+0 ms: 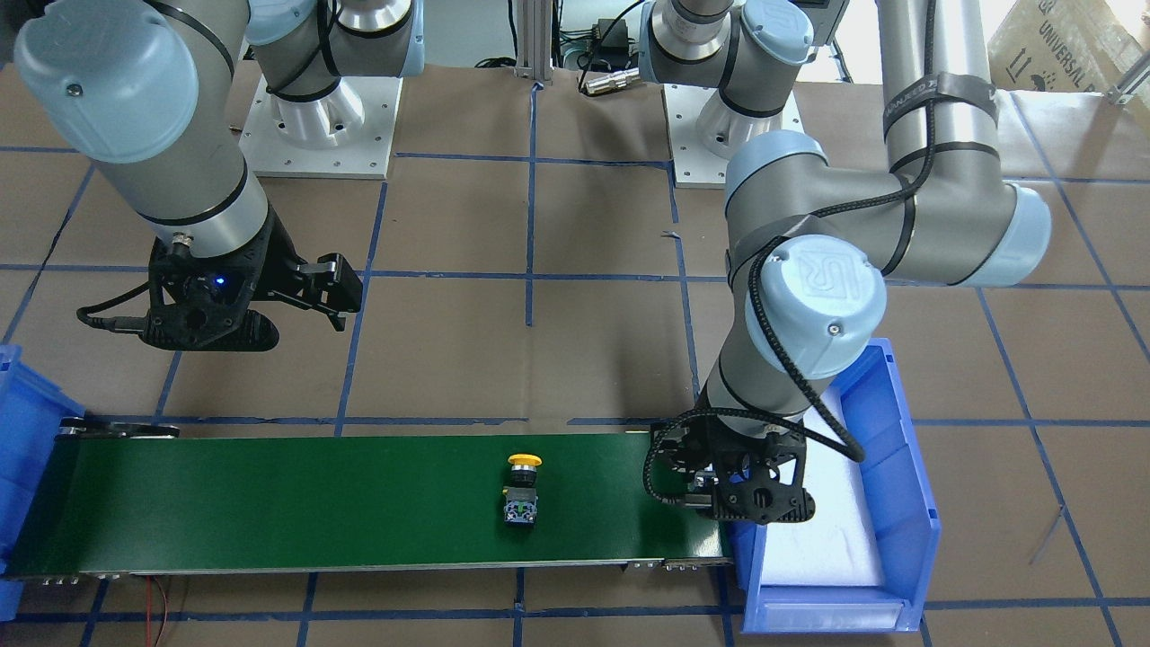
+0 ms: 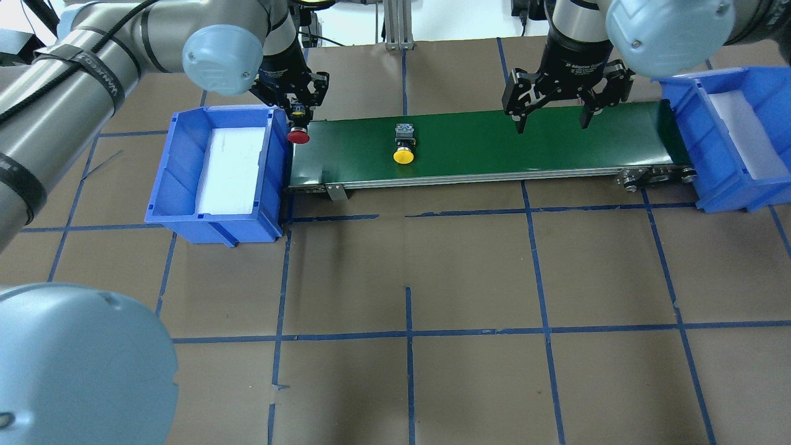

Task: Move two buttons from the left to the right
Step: 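Carry the red button onto the belt and release it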

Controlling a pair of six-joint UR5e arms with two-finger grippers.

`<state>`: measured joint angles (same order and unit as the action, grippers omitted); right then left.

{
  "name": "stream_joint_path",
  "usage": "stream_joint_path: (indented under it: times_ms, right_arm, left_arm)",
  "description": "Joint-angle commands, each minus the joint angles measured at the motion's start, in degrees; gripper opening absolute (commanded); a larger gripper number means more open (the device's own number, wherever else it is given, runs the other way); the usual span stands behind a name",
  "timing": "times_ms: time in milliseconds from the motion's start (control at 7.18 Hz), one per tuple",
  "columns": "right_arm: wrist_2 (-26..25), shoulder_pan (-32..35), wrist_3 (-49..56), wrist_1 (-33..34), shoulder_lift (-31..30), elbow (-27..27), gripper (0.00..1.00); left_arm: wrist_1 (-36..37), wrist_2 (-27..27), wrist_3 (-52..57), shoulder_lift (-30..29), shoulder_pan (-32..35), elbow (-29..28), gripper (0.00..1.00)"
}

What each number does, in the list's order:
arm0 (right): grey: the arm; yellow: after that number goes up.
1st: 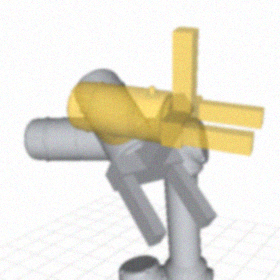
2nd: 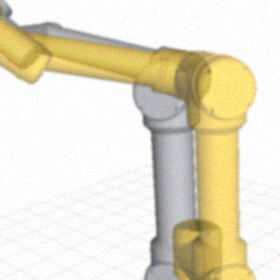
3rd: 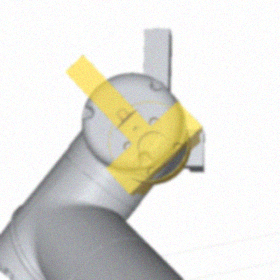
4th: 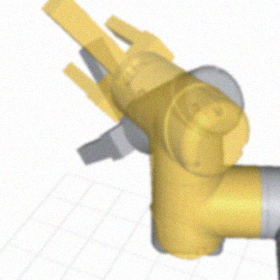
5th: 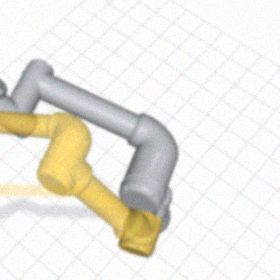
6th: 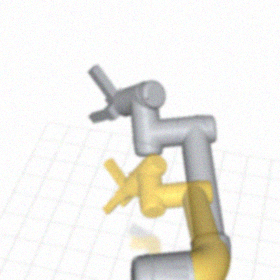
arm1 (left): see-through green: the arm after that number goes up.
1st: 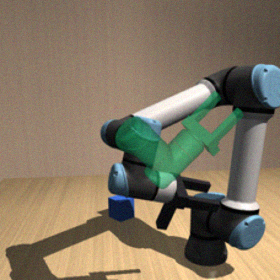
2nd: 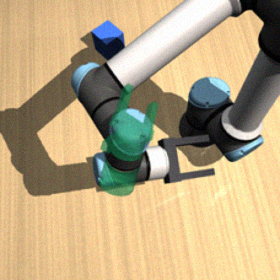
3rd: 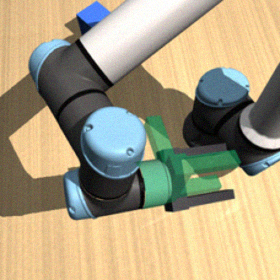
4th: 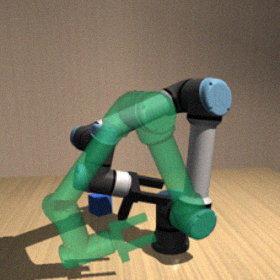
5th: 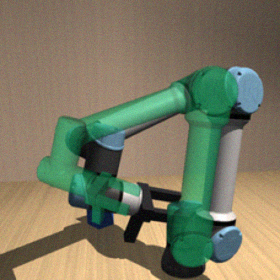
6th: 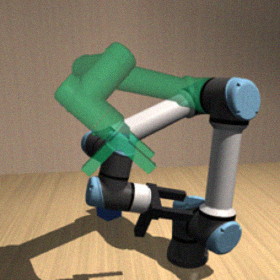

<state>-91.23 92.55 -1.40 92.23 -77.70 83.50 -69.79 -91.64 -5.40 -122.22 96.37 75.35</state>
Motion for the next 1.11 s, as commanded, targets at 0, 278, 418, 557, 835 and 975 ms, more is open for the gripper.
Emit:
stream_joint_path:
  times_ms: [0,278,418,557,835,975]
  right_arm:
    - [0.0,0.0,0.1,0.0,0.0,0.0,1.0]
    - [0.1,0.0,-0.1,-0.1,0.0,0.0,1.0]
    - [0.2,0.0,-0.1,-0.1,-0.1,0.0,1.0]
    - [0.1,0.0,-0.1,0.0,0.0,0.0,1.0]
    - [0.1,0.0,0.0,0.0,0.0,0.0,1.0]
    - [0.1,0.0,0.0,0.1,0.0,0.0,1.0]
  left_arm:
    - [1.7,-0.1,-0.3,-2.7,0.1,-0.1,0.1]
    - [1.4,-0.1,-0.2,-2.7,0.1,0.9,1.0]
    - [0.8,-0.1,-0.2,-2.1,0.2,0.9,1.0]
    - [-0.2,0.0,-0.1,0.3,0.4,0.3,1.0]
    - [-8.1,0.4,0.6,15.0,0.7,2.7,1.0]
    - [-11.3,0.3,0.7,21.3,0.3,4.6,1.0]
